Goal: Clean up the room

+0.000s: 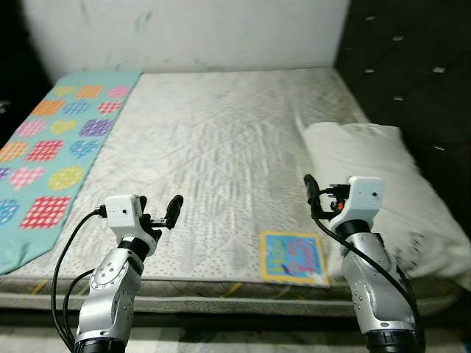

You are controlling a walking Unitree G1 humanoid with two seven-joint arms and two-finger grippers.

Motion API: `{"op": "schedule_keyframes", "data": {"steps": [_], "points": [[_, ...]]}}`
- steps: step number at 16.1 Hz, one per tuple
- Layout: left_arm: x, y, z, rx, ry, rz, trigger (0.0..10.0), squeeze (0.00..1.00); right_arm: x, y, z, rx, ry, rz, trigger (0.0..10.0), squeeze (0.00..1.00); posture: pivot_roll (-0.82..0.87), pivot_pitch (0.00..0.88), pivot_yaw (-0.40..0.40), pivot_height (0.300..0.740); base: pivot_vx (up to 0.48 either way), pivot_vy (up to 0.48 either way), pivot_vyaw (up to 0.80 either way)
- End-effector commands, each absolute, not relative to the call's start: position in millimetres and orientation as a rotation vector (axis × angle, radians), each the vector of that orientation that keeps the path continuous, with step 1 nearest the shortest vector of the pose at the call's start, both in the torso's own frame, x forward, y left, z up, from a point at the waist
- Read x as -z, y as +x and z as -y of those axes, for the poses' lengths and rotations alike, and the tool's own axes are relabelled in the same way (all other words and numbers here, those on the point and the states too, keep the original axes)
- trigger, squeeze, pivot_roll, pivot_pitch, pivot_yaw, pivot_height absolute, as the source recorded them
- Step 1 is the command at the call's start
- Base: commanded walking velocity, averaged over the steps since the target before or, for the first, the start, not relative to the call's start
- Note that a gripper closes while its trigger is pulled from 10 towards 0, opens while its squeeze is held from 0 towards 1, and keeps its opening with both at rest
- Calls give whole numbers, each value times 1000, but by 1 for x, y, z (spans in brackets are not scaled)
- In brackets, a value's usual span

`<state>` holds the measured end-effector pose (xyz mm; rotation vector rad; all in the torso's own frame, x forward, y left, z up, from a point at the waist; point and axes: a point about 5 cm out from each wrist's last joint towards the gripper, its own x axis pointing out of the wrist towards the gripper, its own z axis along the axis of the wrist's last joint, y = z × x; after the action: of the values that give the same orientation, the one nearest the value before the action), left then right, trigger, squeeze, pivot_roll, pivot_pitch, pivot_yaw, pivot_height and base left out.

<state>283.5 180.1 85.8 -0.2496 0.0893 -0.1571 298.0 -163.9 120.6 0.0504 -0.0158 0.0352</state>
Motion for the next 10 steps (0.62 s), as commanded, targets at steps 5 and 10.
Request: {"op": "schedule_keyframes", "data": {"steps": [5,10], "points": [[-86,283,-184,132,-255,-92,10000,0,-121,299,162,-38,42,19,10000,0,-226,0,48,740,0,0,-436],[-87,283,-183,145,-251,-85,10000,0,-121,300,162,-34,41,21,10000,0,-225,0,50,740,0,0,-800]]}}
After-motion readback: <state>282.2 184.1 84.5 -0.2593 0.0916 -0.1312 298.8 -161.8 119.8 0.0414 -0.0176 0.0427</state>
